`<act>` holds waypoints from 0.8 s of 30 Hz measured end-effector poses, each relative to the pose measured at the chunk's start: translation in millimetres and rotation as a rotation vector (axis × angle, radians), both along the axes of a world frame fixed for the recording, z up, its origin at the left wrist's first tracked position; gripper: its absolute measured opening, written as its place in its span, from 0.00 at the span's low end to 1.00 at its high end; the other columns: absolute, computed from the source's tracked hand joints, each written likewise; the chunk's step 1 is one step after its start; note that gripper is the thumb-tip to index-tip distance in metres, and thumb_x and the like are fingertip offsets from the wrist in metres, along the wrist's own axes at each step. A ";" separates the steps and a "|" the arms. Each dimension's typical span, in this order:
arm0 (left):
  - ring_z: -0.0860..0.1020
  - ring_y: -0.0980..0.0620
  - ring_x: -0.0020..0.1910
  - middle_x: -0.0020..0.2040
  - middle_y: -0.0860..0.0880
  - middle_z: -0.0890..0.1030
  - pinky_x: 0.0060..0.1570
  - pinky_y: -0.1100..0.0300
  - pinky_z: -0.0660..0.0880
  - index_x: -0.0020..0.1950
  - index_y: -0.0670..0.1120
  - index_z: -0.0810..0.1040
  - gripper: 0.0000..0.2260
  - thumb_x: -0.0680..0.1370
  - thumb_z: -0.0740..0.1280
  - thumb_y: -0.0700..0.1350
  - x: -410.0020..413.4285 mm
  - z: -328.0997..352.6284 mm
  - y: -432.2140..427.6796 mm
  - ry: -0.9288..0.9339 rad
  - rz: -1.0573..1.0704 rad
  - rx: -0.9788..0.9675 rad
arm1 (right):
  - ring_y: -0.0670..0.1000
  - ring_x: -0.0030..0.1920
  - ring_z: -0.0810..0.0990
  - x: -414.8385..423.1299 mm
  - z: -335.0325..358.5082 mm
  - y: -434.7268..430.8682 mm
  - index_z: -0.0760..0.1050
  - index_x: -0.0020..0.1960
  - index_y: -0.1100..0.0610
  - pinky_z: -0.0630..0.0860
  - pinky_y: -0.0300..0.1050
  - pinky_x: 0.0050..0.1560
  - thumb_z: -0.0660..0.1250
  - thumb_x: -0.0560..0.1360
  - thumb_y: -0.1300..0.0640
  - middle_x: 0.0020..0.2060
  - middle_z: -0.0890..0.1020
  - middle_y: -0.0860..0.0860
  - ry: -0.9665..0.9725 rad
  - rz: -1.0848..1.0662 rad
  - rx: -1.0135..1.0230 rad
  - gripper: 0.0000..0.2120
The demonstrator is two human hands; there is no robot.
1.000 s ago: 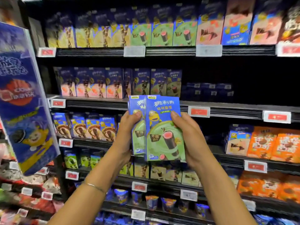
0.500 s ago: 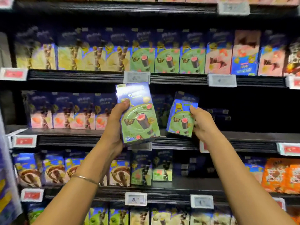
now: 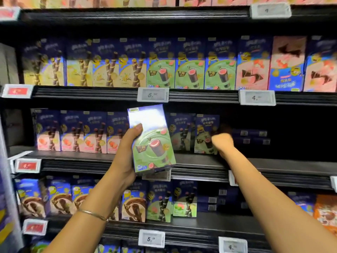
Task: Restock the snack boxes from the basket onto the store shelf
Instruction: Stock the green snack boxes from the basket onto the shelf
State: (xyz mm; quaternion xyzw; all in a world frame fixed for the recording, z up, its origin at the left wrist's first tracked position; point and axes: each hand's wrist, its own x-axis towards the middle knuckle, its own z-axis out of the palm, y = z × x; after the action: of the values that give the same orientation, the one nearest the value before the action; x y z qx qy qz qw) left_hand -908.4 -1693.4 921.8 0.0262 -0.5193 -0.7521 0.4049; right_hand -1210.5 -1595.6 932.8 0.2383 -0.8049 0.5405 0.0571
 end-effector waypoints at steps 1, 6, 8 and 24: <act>0.88 0.43 0.46 0.53 0.43 0.88 0.39 0.52 0.84 0.55 0.49 0.86 0.16 0.78 0.67 0.57 -1.0 -0.1 -0.6 0.000 0.001 0.001 | 0.65 0.62 0.78 -1.7 -1.9 -2.3 0.76 0.59 0.66 0.74 0.52 0.58 0.66 0.79 0.64 0.61 0.80 0.65 0.048 0.006 0.033 0.10; 0.88 0.45 0.45 0.50 0.45 0.89 0.40 0.54 0.83 0.50 0.51 0.90 0.15 0.80 0.65 0.56 -4.6 1.2 1.0 0.019 -0.011 -0.039 | 0.63 0.62 0.78 -13.3 -6.4 -11.1 0.75 0.67 0.61 0.74 0.52 0.62 0.69 0.78 0.62 0.62 0.80 0.63 0.166 -0.022 -0.112 0.17; 0.88 0.46 0.45 0.51 0.45 0.89 0.40 0.54 0.83 0.50 0.52 0.90 0.15 0.79 0.65 0.56 -5.8 0.9 2.3 0.031 -0.006 -0.047 | 0.63 0.63 0.78 -16.4 -6.5 -13.0 0.75 0.68 0.59 0.74 0.50 0.61 0.69 0.78 0.61 0.63 0.80 0.62 0.129 0.001 -0.118 0.18; 0.88 0.44 0.47 0.53 0.44 0.88 0.41 0.53 0.83 0.49 0.52 0.89 0.12 0.77 0.67 0.55 -15.9 3.1 12.3 0.012 -0.017 -0.097 | 0.65 0.66 0.75 -24.7 -2.8 -24.3 0.71 0.71 0.56 0.75 0.55 0.61 0.71 0.79 0.53 0.66 0.76 0.62 0.071 -0.052 0.105 0.23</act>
State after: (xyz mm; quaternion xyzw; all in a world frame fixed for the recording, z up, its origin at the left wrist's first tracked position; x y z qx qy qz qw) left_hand -924.2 -1681.0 924.9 -0.0024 -0.5529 -0.7295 0.4025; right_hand -1235.2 -1619.9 930.1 0.2392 -0.8354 0.4872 0.0872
